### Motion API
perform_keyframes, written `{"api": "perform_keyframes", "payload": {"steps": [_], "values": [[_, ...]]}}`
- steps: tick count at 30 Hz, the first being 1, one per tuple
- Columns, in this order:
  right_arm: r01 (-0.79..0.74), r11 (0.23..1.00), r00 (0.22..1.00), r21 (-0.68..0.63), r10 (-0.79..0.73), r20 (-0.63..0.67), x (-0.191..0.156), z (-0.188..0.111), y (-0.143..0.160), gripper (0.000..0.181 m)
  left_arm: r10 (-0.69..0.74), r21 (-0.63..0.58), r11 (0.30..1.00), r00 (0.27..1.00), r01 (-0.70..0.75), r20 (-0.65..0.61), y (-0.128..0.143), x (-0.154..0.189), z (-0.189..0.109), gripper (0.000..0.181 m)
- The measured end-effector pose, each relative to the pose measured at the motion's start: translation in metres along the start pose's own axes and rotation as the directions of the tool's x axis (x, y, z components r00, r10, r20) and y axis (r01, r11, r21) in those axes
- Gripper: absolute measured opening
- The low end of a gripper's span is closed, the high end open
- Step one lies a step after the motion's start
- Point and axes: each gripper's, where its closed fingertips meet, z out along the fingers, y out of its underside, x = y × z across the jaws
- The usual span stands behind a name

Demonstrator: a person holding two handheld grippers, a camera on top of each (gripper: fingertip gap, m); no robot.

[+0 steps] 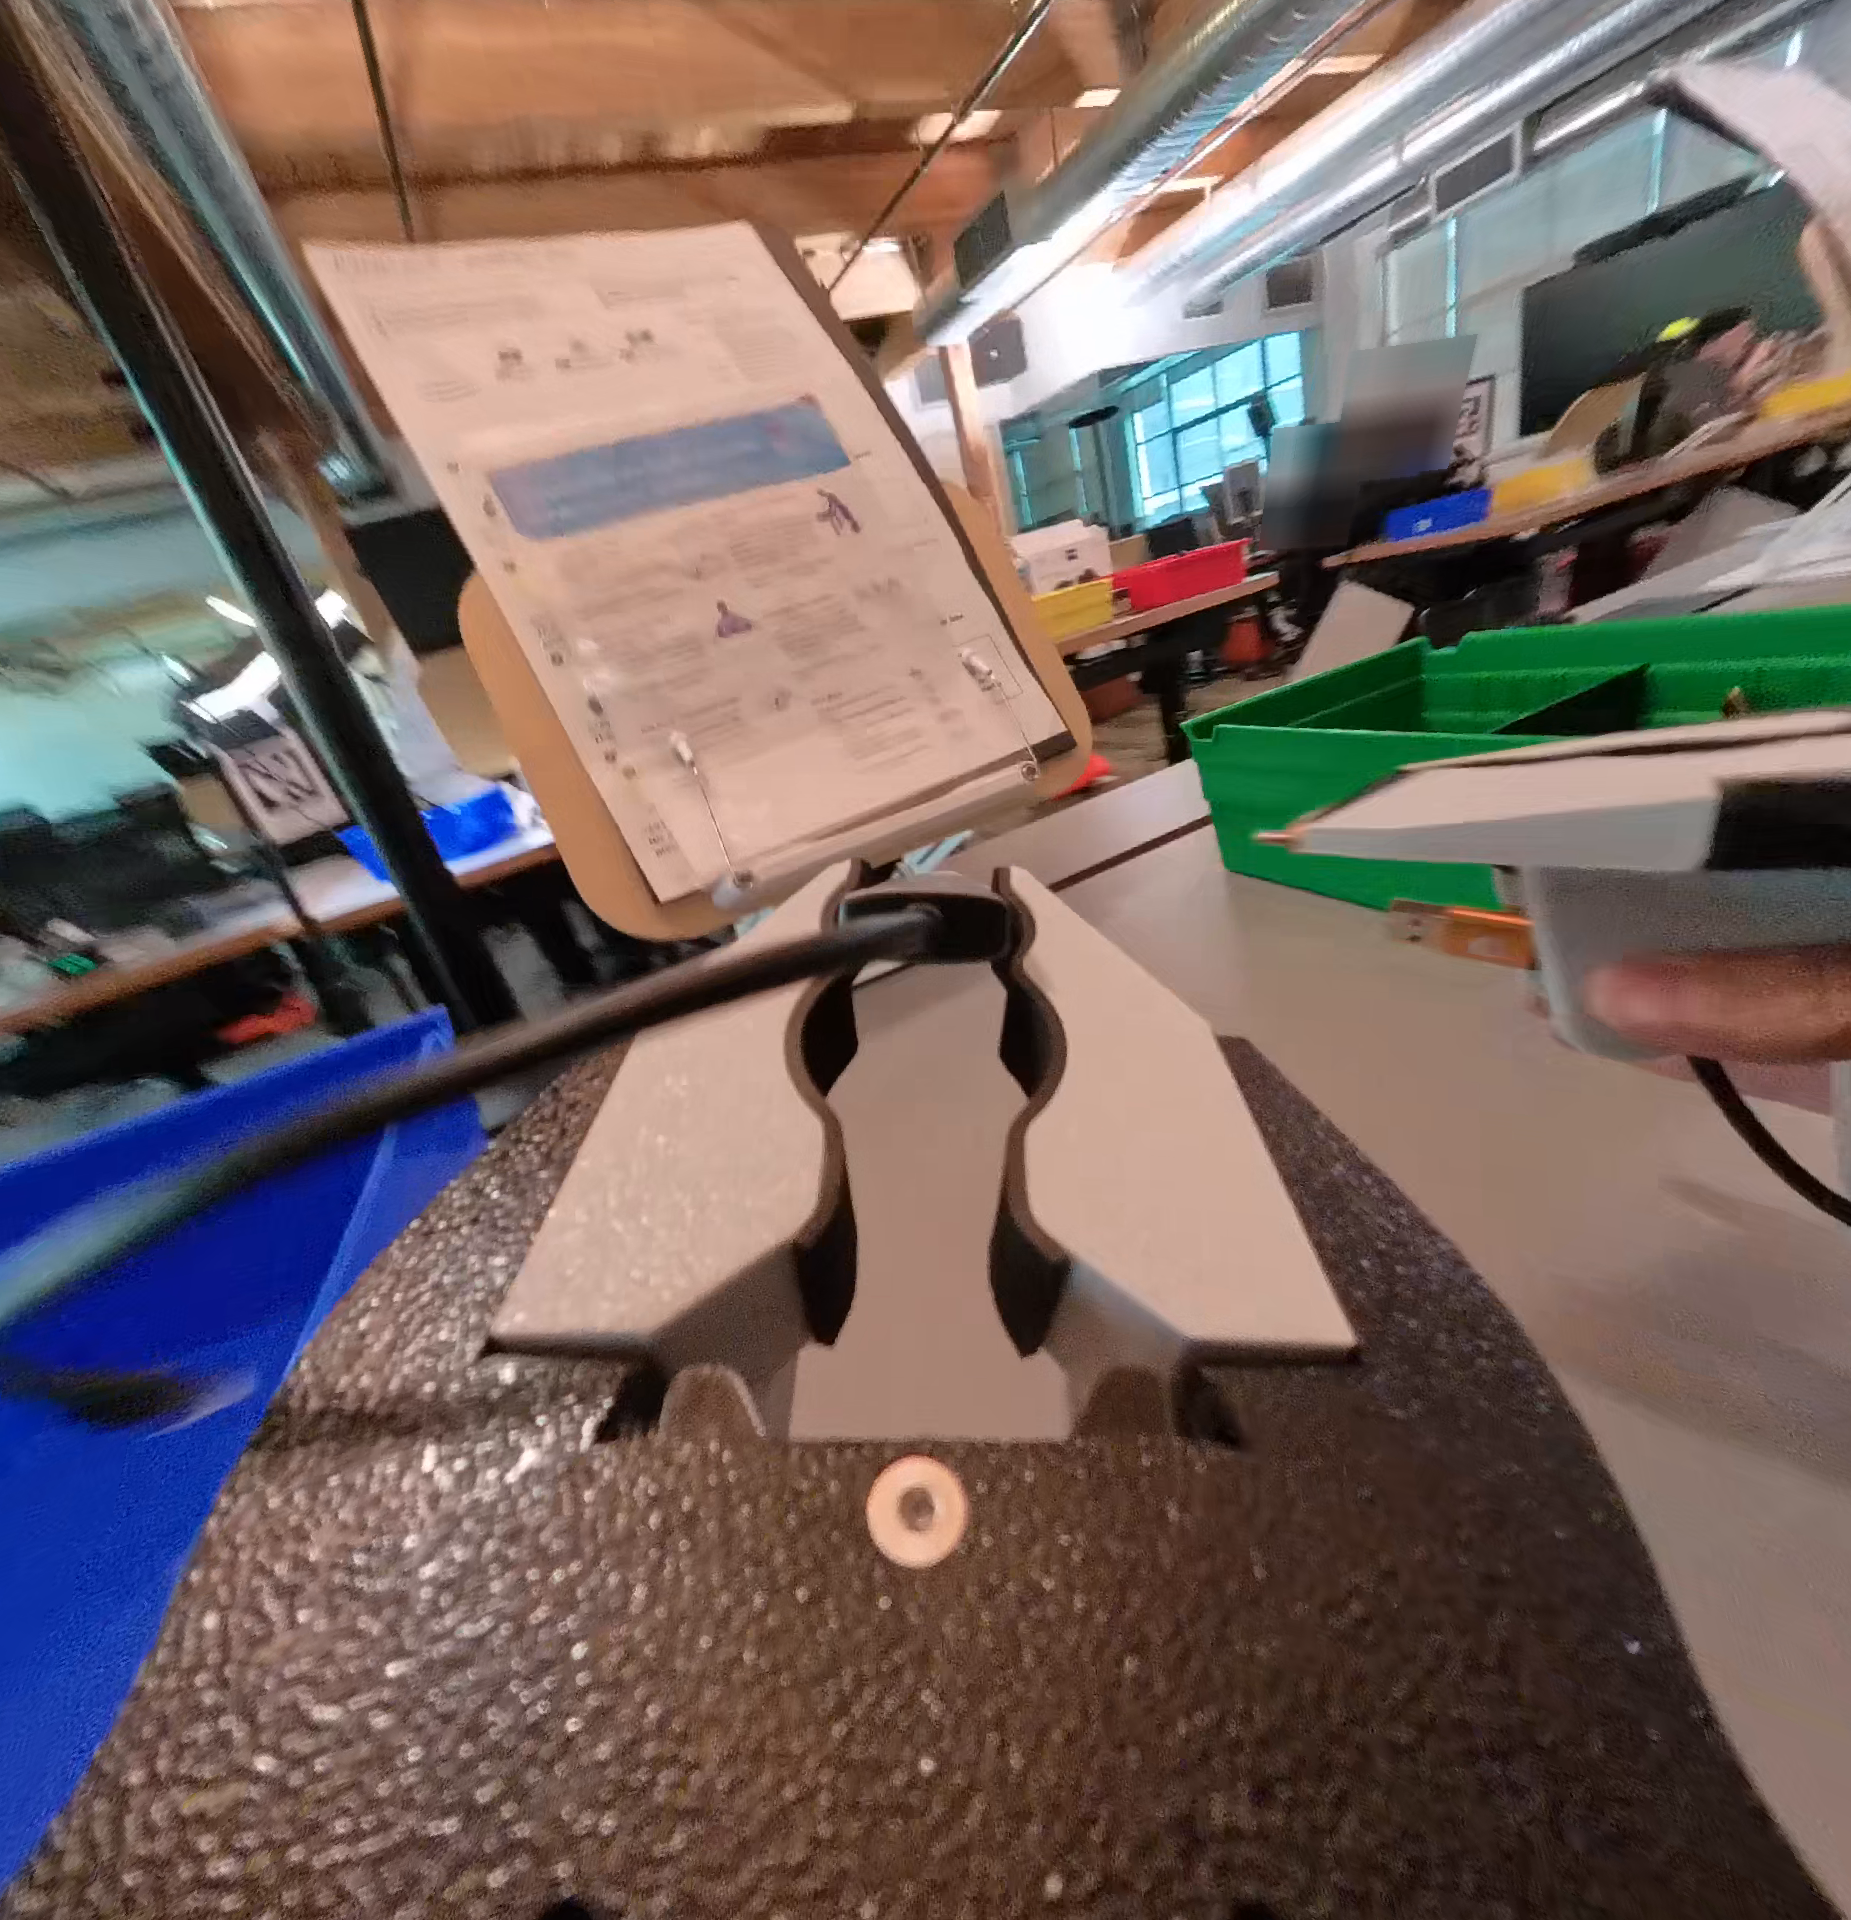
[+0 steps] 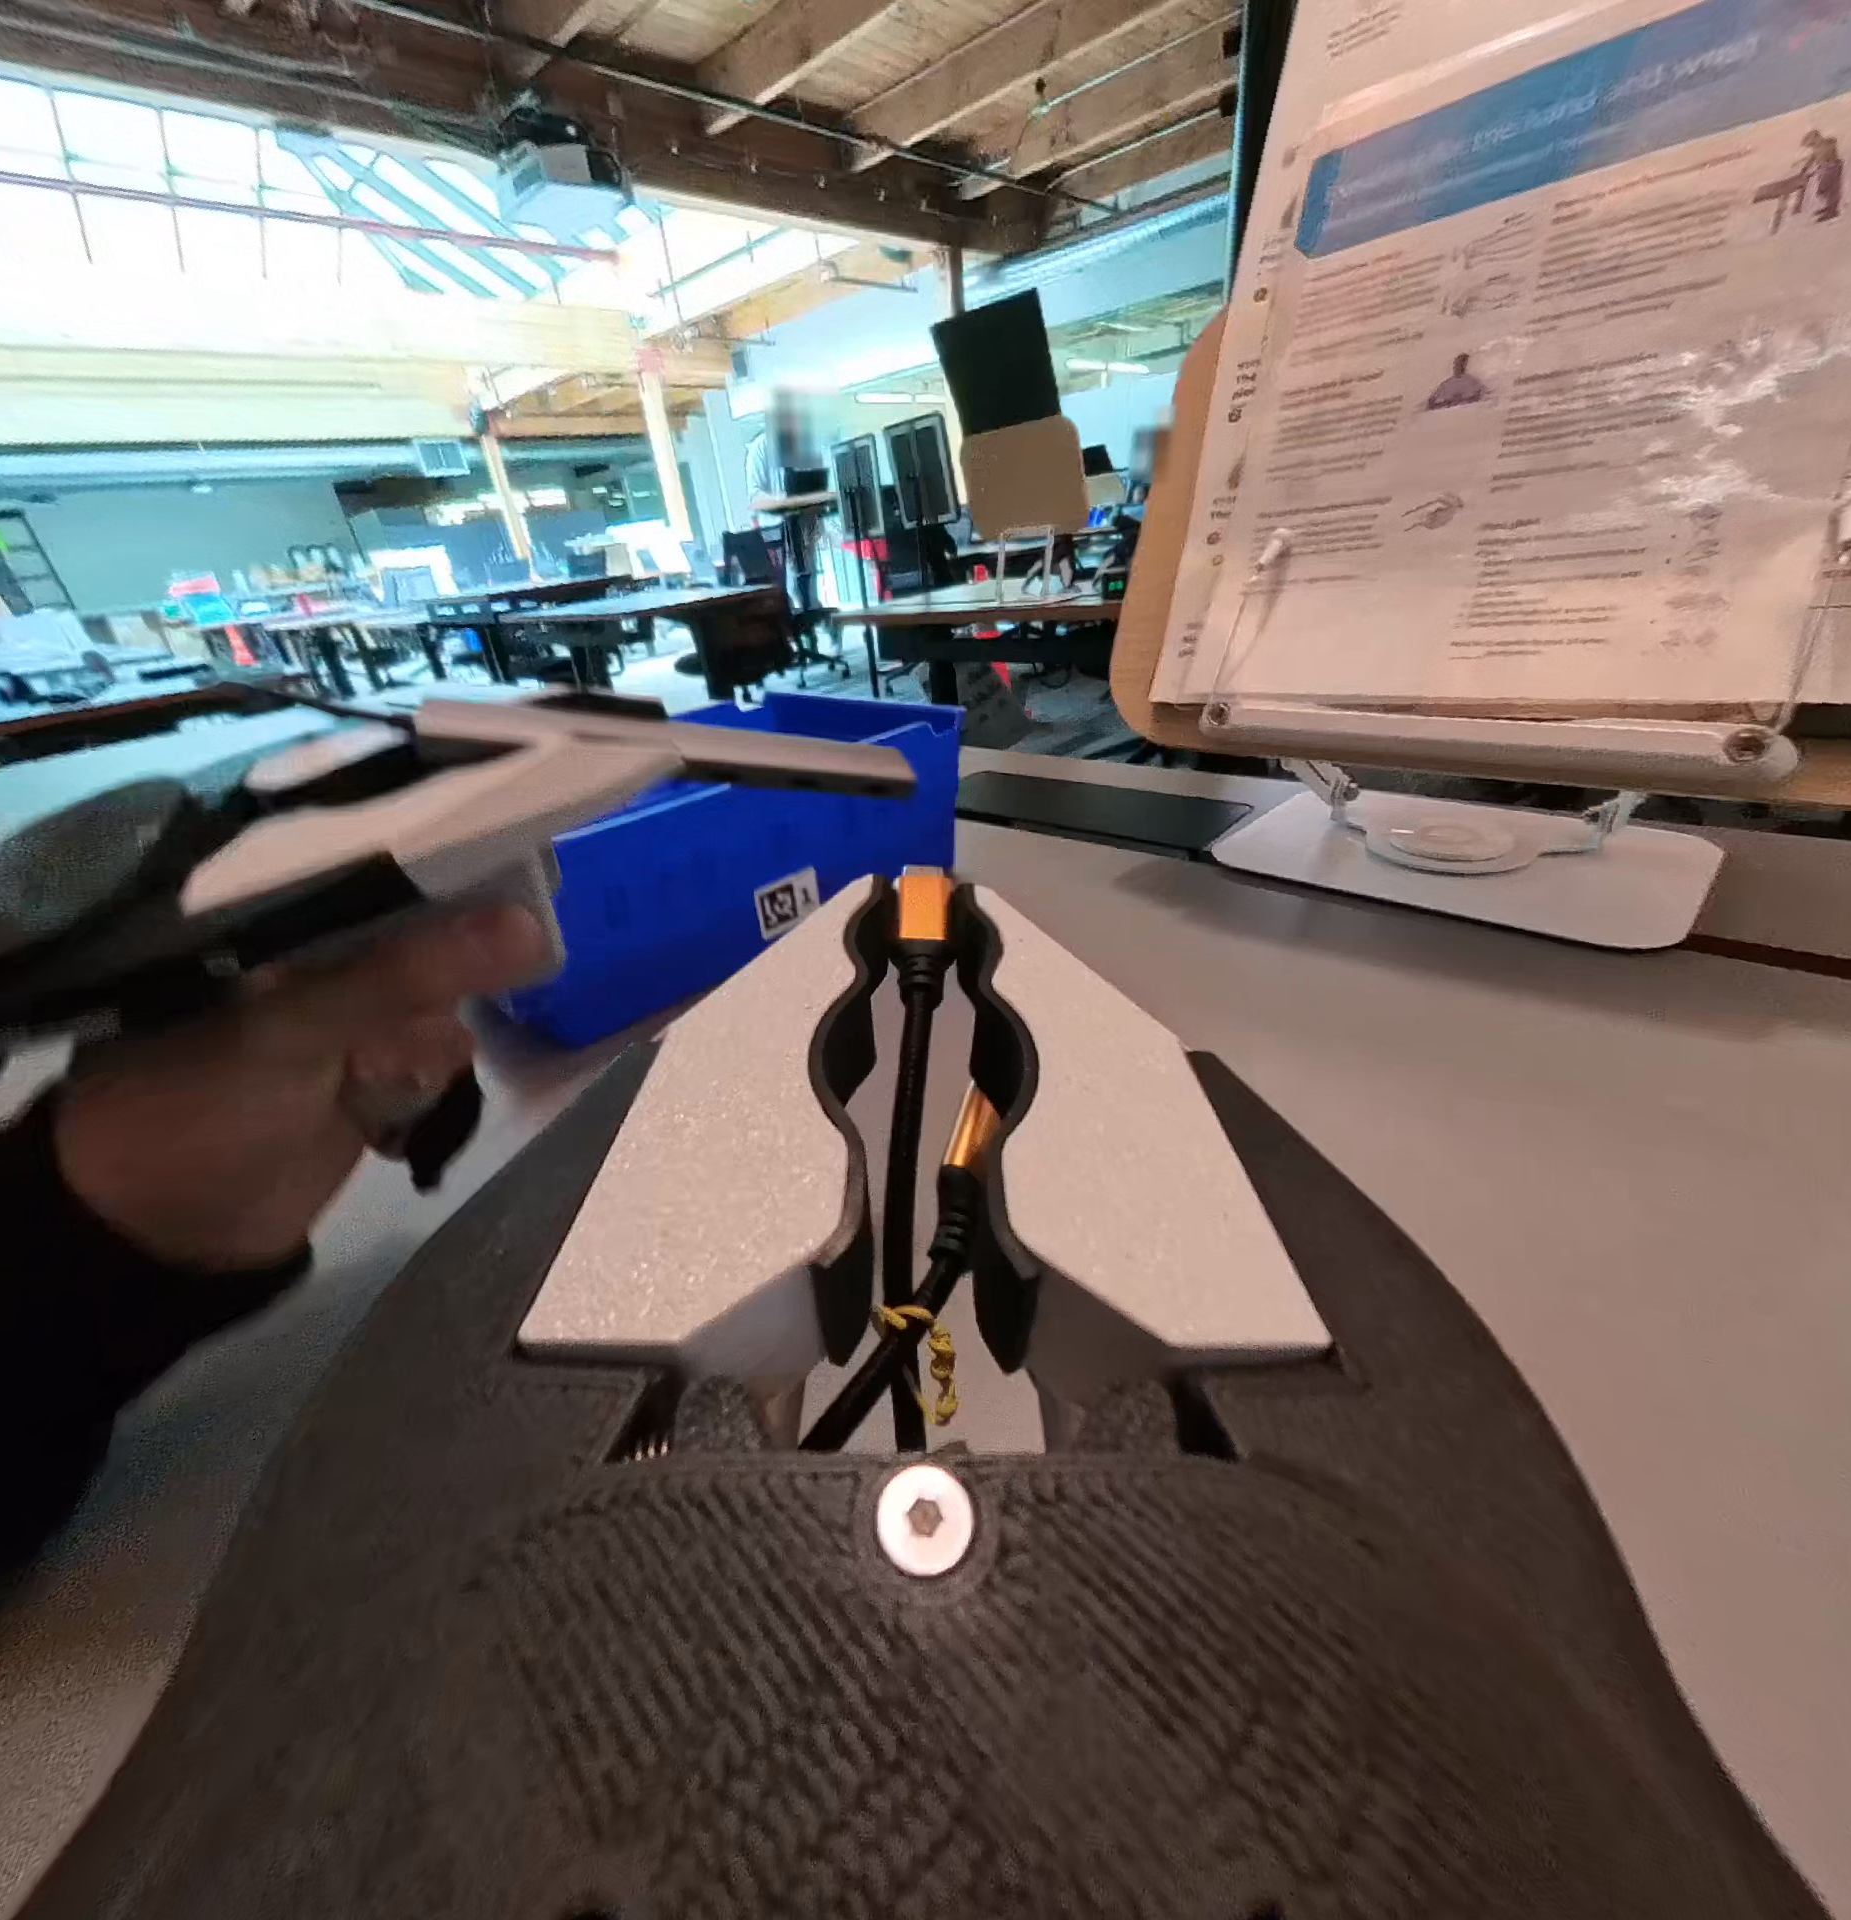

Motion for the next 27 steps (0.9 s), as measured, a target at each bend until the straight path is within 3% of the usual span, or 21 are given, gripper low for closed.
{"api": "perform_keyframes", "payload": {"steps": [1, 3, 5, 8, 11, 14, 16, 19, 22, 24, 27], "values": [[-0.008, 0.999, 1.0, -0.041, 0.009, 0.017, 0.003, 0.0, 0.008, 0.011, -0.08, 0.013, 0.997, 0.996, 0.081, -0.045, 0.0, -0.008, -0.002, 0.021], [-0.084, 0.996, 0.996, -0.004, 0.084, 0.026, 0.007, 0.001, 0.005, 0.011, -0.23, 0.043, 0.972, 0.972, 0.232, -0.051, -0.003, -0.019, -0.005, 0.021], [-0.098, 0.995, 0.993, 0.016, 0.096, 0.071, 0.005, 0.0, -0.006, 0.011, -0.123, 0.045, 0.991, 0.99, 0.126, -0.064, -0.006, -0.007, -0.004, 0.021], [0.084, 0.995, 0.996, 0.062, -0.082, -0.032, 0.028, -0.024, -0.039, 0.011, -0.107, 0.064, 0.991, 0.988, 0.115, -0.108, -0.012, 0.005, -0.004, 0.021], [0.277, 0.96, 0.945, 0.047, -0.264, -0.193, 0.077, -0.058, -0.073, 0.011, -0.13, 0.06, 0.988, 0.977, 0.142, -0.171, -0.005, 0.016, -0.001, 0.021], [0.36, 0.921, 0.885, -0.147, -0.387, -0.257, 0.146, -0.085, -0.08, 0.011, -0.139, 0.049, 0.987, 0.966, 0.153, -0.22, 0.0, 0.028, 0.002, 0.021], [0.417, 0.854, 0.827, -0.312, -0.499, -0.26, 0.196, -0.1, -0.075, 0.011, -0.125, 0.04, 0.989, 0.96, 0.14, -0.25, 0.002, 0.035, 0.002, 0.021], [0.505, 0.691, 0.819, -0.517, -0.574, 0.032, 0.227, -0.11, -0.043, 0.011, -0.12, 0.039, 0.99, 0.954, 0.136, -0.274, 0.004, 0.04, 0.003, 0.021], [0.587, 0.514, 0.784, -0.625, -0.551, 0.284, 0.246, -0.121, -0.01, 0.011, -0.124, 0.034, 0.99, 0.953, 0.138, -0.278, 0.006, 0.04, 0.004, 0.021], [0.628, 0.496, 0.769, -0.599, -0.512, 0.383, 0.246, -0.117, -0.003, 0.011, -0.135, 0.029, 0.988, 0.95, 0.149, -0.28, 0.008, 0.04, 0.004, 0.021], [0.617, 0.572, 0.787, -0.54, -0.431, 0.442, 0.238, -0.099, -0.003, 0.011, -0.133, 0.025, 0.989, 0.951, 0.146, -0.278, 0.009, 0.04, 0.004, 0.021]]}}
